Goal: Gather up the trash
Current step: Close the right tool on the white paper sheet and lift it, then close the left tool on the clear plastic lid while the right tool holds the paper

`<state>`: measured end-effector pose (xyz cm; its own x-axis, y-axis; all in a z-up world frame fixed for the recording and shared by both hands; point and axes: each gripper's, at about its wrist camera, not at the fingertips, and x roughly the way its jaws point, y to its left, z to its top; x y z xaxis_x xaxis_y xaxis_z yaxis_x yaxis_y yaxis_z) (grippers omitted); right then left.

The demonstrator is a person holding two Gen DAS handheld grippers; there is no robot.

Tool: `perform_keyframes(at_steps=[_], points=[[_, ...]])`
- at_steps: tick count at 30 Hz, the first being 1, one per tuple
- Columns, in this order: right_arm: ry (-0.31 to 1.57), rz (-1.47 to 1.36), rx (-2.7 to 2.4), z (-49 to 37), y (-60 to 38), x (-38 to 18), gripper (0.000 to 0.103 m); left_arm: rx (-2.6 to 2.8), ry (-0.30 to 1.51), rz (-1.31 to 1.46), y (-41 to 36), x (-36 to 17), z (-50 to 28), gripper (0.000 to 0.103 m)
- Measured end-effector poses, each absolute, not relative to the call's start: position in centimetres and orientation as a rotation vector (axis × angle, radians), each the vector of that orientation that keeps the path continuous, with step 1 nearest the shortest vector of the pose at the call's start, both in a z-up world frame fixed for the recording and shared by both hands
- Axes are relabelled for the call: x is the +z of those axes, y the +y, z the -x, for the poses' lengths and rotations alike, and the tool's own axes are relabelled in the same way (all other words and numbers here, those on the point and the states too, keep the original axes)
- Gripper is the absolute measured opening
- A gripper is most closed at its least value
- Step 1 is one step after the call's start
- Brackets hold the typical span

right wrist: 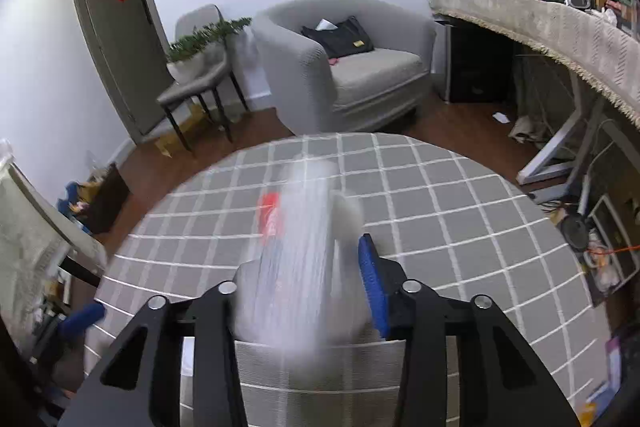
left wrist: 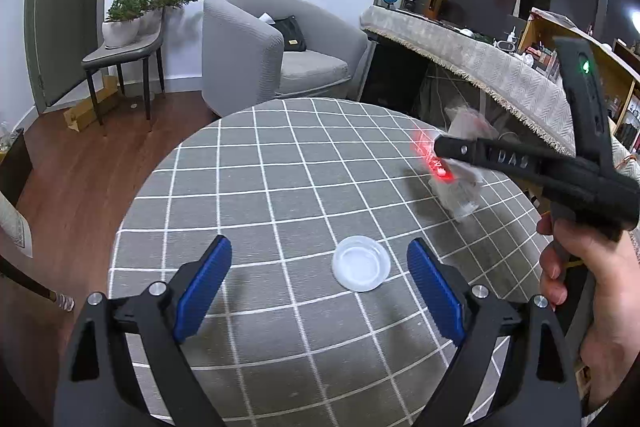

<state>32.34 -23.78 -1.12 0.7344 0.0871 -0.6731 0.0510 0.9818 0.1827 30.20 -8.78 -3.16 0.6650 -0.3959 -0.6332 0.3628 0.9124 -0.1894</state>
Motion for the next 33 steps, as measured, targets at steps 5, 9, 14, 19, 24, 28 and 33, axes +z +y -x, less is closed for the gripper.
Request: perform_keyframes(at_steps=[5, 9, 14, 19, 24, 28, 33], points=[[0.756, -0.191, 0.039, -32.3, -24.9, -1.6, 0.016, -0.436, 0.744, 0.051, -9.7, -3.5, -30.7, 0.089], [0.747, -0.174, 0.051, -32.0, -25.1, -1.6, 0.012, -0.437, 0.764, 0.039, -10.8, -3.8, -30.8, 0.083], [0.72, -0.201, 0.085, -31.7, -26.2, -1.2, 0.007, -0.436, 0.789, 0.003, -11.9, -4.2, -31.3, 0.074], [0.683, -0.223, 0.121, -31.2, -27.2, -0.6, 0.007, -0.419, 0.828, -0.04, -12.8, -4.7, -31.7, 0.061], [0.669, -0.243, 0.138, -30.9, -27.9, -0.4, 0.007, -0.422, 0.857, -0.083, -13.6, -5.2, -31.7, 0.055], [0.67, -0.25, 0.148, -31.0, -28.2, -0.3, 0.007, -0.431, 0.871, -0.108, -14.2, -5.4, -31.7, 0.046], [0.673, -0.242, 0.15, -31.0, -28.1, -0.3, 0.003, -0.43, 0.877, -0.115, -14.4, -5.6, -31.7, 0.042]])
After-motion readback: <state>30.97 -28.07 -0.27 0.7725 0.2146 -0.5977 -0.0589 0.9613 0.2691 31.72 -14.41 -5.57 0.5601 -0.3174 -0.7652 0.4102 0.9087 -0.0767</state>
